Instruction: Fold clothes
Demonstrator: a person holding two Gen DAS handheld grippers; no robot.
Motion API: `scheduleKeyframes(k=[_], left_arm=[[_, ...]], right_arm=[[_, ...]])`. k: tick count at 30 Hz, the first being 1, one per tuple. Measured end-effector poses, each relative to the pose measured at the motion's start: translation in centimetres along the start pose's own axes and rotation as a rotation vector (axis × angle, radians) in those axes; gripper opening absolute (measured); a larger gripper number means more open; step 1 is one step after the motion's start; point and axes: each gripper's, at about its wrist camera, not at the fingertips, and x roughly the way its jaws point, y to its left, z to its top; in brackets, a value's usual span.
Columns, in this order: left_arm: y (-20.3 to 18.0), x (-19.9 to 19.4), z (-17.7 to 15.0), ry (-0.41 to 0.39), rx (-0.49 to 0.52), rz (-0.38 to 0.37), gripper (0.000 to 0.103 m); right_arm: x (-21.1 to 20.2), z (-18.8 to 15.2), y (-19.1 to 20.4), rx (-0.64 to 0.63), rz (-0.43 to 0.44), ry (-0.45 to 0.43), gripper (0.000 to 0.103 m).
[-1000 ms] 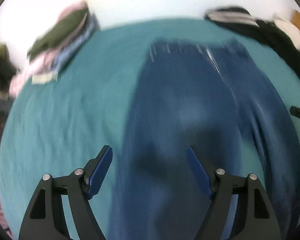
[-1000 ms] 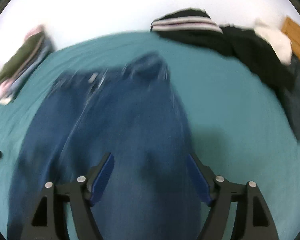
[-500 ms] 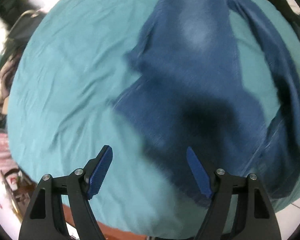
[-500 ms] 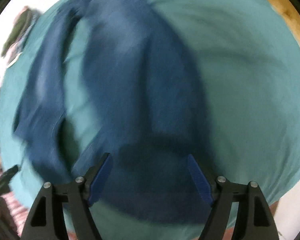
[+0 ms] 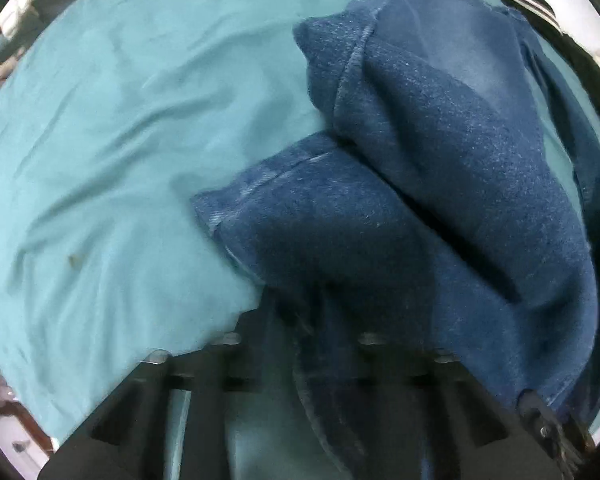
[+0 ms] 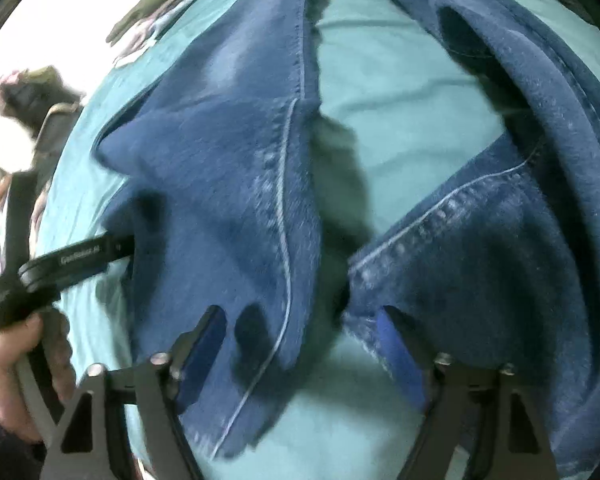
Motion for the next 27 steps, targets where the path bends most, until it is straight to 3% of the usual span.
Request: scheduleKeyframes(k=[1, 5, 8, 11, 14, 16, 19, 20, 22, 23, 24, 27], left_arm=[[0.0, -1.1, -0.8, -0.039, 0.007, 0.008, 0.006], [1.6, -6.2, -6.0, -0.148, 0.021, 0.016, 0.004], [4.4, -7.9, -10.9, -0.119, 0.004, 0.026, 0.004], [6.5, -7.3, -14.4, -0.054, -0.011, 0.051, 0.001], [7.8, -6.1, -15.9, 0.010, -0.043, 0.062, 0.000], [8.4, -5.8, -16.5, 0.035, -0.064, 0.070, 0.000], [6.5, -7.4, -17.3, 0.038, 0.031, 0.112, 0.001], [4.9, -8.0, -17.3, 0.048, 0.077, 0.108, 0.010], [1.2, -9.2, -16.7, 0.060, 0.143, 0.038, 0.044], [-1.0, -9.6, -16.2, 0.051, 0.177, -0.001, 0.066], [-3.3, -9.9, -15.6, 0.030, 0.210, -0.037, 0.071], [-9.1, -8.2, -12.7, -0.008, 0.316, -0.068, 0.072]], right_arm=[[0.0, -0.1, 0.0, 0.000, -0.018, -0.018, 0.025], [-1.8, -1.5, -0.1, 0.001, 0.012, -0.076, 0.003], [-3.7, -3.8, 2.3, -0.085, 0.010, -0.086, 0.003], [-3.3, -5.1, 3.2, -0.075, 0.030, -0.007, 0.004], [-0.5, -5.7, 3.9, -0.079, -0.043, 0.098, 0.014], [1.2, -6.1, 3.9, -0.081, -0.047, 0.139, 0.017], [1.3, -7.1, 3.6, -0.098, -0.015, 0.132, 0.015], [0.6, -7.5, 3.5, -0.118, -0.019, 0.127, 0.015], [-2.1, -8.2, 2.4, -0.110, -0.080, 0.092, 0.025], [-3.5, -8.7, 1.3, -0.081, -0.113, 0.076, 0.039], [-5.1, -9.2, -0.3, -0.033, -0.136, 0.060, 0.055], [-10.0, -11.1, -7.1, 0.148, -0.226, 0.008, 0.058]])
